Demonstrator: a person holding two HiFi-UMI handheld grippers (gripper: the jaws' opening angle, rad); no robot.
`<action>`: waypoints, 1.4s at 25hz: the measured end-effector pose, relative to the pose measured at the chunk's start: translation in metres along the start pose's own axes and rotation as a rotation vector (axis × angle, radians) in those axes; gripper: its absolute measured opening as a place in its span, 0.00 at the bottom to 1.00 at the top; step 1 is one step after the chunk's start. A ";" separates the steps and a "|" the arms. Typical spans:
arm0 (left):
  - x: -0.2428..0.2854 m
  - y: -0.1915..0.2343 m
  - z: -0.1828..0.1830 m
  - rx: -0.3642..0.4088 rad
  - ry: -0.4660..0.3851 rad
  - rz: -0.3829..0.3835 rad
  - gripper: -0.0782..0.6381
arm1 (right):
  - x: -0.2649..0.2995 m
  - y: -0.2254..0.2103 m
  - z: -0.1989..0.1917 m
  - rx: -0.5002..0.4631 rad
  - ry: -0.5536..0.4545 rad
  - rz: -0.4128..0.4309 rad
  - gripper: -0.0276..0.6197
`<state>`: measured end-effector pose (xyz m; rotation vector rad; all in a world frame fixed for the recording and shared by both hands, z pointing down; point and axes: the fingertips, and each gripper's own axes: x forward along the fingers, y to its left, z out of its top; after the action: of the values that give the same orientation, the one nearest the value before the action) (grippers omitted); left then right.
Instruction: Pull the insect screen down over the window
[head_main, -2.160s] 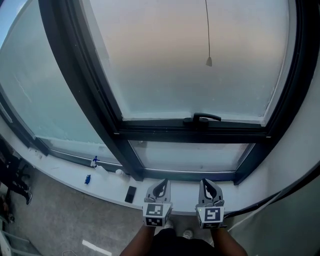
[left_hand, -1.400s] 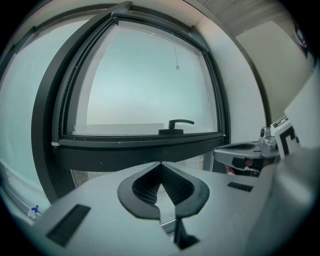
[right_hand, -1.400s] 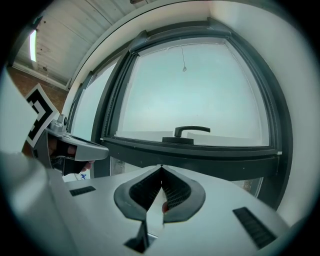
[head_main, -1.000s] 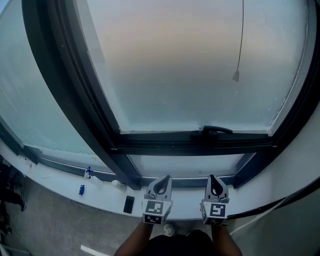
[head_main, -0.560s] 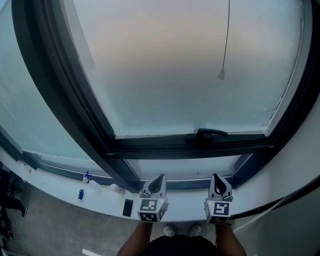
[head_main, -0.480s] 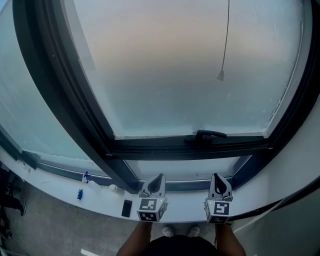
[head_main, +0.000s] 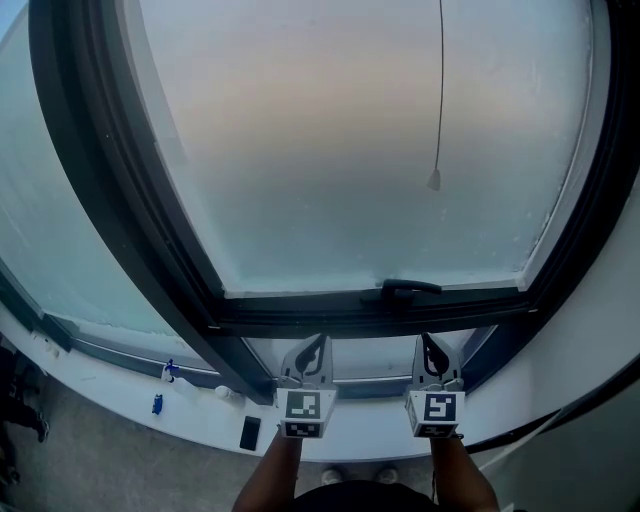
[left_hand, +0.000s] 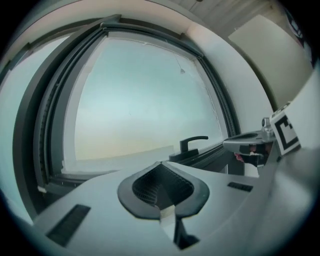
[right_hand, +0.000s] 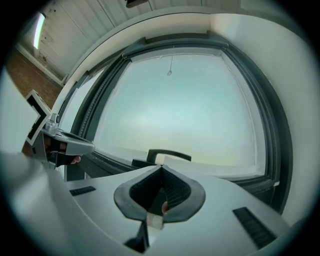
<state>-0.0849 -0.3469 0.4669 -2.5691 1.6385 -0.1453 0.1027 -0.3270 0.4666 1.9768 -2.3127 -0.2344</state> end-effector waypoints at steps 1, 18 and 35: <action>0.004 0.000 0.009 0.025 -0.012 0.002 0.11 | 0.003 -0.002 0.008 -0.009 -0.014 -0.001 0.05; 0.039 0.035 0.163 -0.183 -0.340 -0.031 0.11 | 0.034 -0.043 0.159 0.054 -0.355 0.033 0.05; 0.026 0.047 0.294 -0.024 -0.558 -0.003 0.11 | 0.033 -0.069 0.301 -0.034 -0.630 -0.013 0.05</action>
<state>-0.0785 -0.3831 0.1703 -2.3240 1.4192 0.5435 0.1139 -0.3522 0.1577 2.1232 -2.5967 -1.0211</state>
